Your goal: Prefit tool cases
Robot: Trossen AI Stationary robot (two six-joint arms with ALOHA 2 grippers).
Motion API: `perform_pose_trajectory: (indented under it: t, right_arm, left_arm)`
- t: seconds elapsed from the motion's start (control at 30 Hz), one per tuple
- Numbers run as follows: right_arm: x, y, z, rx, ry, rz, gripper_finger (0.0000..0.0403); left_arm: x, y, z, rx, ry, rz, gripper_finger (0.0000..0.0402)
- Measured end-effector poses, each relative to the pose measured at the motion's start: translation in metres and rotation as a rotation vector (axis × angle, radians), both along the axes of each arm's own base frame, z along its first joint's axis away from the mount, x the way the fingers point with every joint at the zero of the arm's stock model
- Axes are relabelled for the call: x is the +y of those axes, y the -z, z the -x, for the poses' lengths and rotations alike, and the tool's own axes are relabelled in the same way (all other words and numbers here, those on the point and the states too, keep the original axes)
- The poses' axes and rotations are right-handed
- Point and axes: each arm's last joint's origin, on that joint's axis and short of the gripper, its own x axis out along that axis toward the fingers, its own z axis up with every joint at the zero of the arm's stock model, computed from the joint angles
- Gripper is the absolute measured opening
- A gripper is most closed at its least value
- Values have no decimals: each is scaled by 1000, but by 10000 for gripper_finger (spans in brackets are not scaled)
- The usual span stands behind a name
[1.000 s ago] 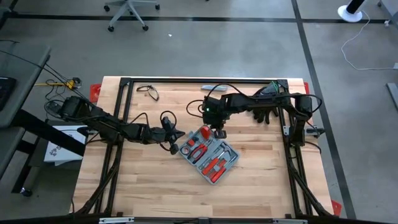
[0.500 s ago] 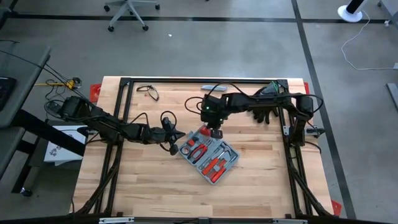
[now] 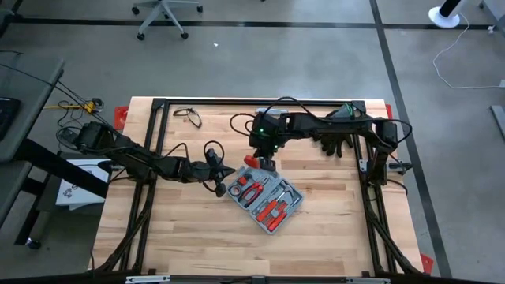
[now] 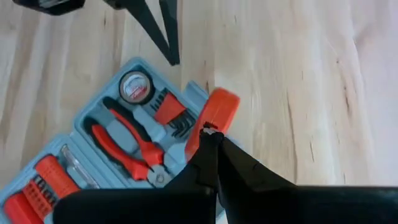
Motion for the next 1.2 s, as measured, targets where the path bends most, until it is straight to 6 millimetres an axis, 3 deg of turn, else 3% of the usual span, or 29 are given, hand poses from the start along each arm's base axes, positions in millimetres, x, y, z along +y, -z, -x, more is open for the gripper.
perform_pose_trajectory:
  t: [0.6,0.77,1.2]
  right_arm:
    - [9,2,2,57,97,-76,0]
    - [9,11,3,70,133,-89,0]
    - [2,20,-3,-40,201,-83,0]
  left_arm:
    - [-3,0,0,5,38,7,0]
    - [-3,0,0,6,39,8,0]
    - [-3,0,0,6,41,8,0]
